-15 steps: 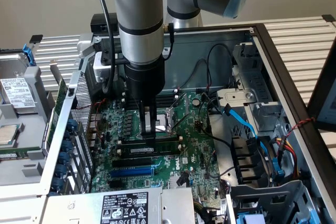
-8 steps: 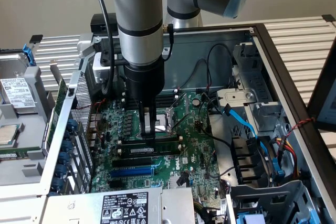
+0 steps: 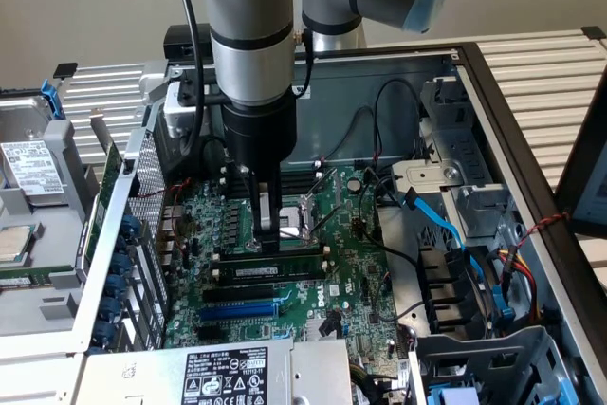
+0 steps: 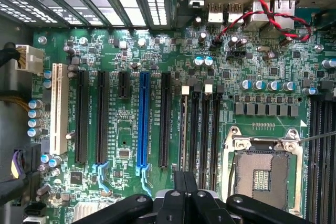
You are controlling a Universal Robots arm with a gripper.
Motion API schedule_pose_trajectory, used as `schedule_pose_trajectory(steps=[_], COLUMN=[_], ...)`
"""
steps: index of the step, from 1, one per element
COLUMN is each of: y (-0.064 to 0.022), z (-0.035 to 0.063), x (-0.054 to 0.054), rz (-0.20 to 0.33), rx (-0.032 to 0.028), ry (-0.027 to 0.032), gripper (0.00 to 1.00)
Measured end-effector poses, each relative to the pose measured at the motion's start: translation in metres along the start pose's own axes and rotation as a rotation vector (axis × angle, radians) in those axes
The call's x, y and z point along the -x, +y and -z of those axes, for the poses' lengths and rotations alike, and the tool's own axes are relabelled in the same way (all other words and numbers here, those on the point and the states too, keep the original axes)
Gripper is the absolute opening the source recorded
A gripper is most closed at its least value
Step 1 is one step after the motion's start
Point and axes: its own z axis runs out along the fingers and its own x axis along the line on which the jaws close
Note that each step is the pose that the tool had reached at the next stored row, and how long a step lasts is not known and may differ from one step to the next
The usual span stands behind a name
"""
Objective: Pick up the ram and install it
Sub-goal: 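Press down the ram until it locks into place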
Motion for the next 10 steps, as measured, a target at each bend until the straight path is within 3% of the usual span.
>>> schedule_pose_trajectory(steps=[3, 10], y=[0.0000, 0.0000], z=[0.0065, 0.0082], x=[-0.0002, -0.0002], rz=[0.000, 0.000], rx=[0.0001, 0.0000], ry=[0.0002, -0.0027], gripper=[0.10, 0.10])
